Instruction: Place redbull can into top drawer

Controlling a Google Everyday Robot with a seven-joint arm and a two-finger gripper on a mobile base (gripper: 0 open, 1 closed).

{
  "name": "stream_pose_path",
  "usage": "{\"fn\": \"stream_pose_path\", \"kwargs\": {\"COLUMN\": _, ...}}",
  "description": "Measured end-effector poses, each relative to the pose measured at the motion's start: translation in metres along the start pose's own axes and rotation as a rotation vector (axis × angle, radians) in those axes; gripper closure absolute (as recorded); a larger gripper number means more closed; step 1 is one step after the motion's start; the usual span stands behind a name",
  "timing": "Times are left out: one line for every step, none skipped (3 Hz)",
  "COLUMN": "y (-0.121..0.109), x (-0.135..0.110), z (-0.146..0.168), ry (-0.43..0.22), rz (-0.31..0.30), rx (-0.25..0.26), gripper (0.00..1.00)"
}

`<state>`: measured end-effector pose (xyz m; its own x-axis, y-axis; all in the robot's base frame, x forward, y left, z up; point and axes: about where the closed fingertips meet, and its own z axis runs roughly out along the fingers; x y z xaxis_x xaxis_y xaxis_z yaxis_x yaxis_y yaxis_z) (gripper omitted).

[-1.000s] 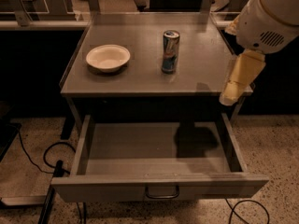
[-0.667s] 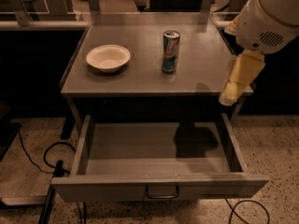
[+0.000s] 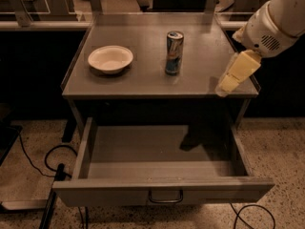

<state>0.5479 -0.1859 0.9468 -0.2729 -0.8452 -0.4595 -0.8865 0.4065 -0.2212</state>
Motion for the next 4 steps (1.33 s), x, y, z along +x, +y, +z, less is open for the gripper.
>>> {"fn": "stream_pose_path", "kwargs": {"y": -0.024, "x": -0.004, "z": 0.018, "ry": -0.032, "rz": 0.038, "rx": 0.003, "gripper": 0.0}}
{"fn": "stream_pose_path", "kwargs": {"y": -0.026, "x": -0.004, "z": 0.02, "ry": -0.034, "rz": 0.04, "rx": 0.003, "gripper": 0.0}}
{"fn": "stream_pose_path", "kwargs": {"y": -0.028, "x": -0.005, "z": 0.029, "ry": -0.073, "rz": 0.055, "rx": -0.013, "gripper": 0.0}}
{"fn": "stream_pose_path", "kwargs": {"y": -0.044, "x": -0.03, "z": 0.047, "ry": -0.134, "rz": 0.05, "rx": -0.019, "gripper": 0.0}}
